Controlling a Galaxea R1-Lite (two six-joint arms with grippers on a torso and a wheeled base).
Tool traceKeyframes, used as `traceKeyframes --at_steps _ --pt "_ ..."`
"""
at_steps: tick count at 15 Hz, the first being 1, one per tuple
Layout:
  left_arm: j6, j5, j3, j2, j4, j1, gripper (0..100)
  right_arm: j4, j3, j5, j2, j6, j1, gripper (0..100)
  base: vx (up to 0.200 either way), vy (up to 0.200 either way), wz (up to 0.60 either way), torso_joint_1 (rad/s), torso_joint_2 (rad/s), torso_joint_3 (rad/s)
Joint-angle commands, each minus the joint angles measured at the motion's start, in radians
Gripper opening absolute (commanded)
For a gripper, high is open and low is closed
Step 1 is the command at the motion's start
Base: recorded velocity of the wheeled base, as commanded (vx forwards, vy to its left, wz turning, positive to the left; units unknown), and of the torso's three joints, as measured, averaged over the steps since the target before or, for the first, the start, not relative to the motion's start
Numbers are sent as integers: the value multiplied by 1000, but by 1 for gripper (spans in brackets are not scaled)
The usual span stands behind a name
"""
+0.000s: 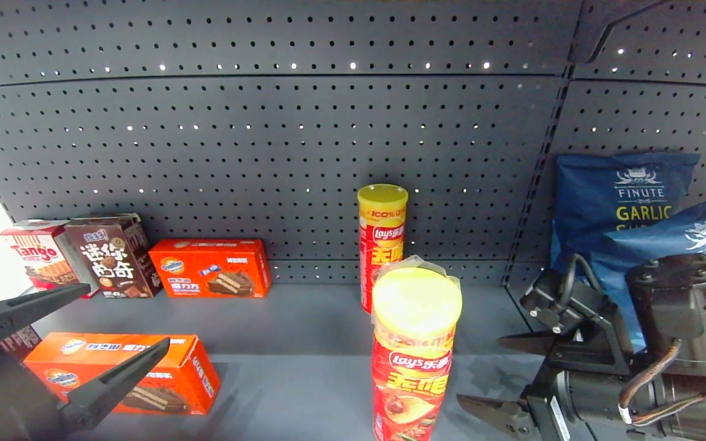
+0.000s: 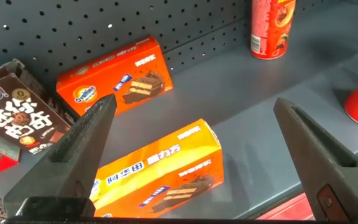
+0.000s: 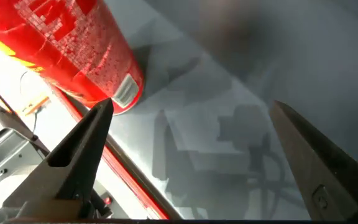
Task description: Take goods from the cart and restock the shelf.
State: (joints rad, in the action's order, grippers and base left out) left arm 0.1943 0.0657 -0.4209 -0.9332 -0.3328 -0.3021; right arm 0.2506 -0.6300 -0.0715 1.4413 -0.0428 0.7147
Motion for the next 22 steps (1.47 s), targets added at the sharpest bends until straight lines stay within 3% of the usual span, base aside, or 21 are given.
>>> traceKeyframes --at_steps 1,11,22 --pt "-1 0 -1 -6 0 5 100 1 -7 -1 30 0 8 100 0 0 0 0 0 0" --pt "-7 2 1 -15 1 11 100 2 -62 -1 107 0 45 100 0 0 0 0 0 0" --pt "-7 3 1 -15 0 11 100 2 -11 -4 59 -3 65 100 0 0 0 0 0 0"
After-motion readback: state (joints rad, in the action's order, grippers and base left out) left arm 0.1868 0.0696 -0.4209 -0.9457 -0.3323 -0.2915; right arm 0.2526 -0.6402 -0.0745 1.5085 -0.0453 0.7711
